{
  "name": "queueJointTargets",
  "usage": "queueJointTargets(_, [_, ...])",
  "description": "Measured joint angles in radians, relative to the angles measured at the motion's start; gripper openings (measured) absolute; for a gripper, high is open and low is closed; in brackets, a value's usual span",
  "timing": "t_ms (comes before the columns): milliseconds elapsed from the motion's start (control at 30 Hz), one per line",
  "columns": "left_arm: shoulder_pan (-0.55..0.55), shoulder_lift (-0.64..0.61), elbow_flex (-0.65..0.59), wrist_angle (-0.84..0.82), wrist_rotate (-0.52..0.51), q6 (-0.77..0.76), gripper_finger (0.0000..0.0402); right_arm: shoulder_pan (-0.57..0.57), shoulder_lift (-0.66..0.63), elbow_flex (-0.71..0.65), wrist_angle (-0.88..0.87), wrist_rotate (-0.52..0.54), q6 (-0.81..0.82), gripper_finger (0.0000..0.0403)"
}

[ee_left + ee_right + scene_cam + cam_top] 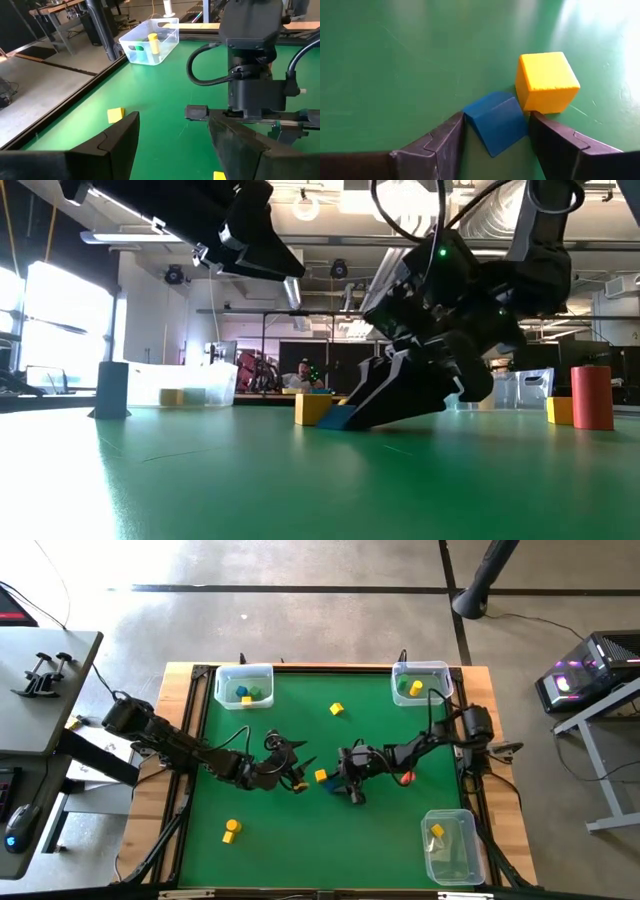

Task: Sort blocks by size
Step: Put the blue triangle block into the bottom transparent bin

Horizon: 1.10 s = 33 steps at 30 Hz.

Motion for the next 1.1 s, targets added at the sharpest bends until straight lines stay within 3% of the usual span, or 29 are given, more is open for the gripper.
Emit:
queueJointTargets(267, [0.000,0.000,0.000,0.000,0.004,0.000,0.0225,0.000,0.011,0.001,0.003,-0.005,0.006,0.0205])
queueJointTargets(700, [0.000,0.000,0.000,0.000,0.004,0.001,0.0225,0.001,0.007,0.002,-0.015,-0.011,0.005,0.0070])
queueJointTargets(1100, [0.000,0.000,0.000,-0.004,0.005,0.001,0.0225,0.025,-0.135,-0.003,-0.159,0.012,0.005,0.0062])
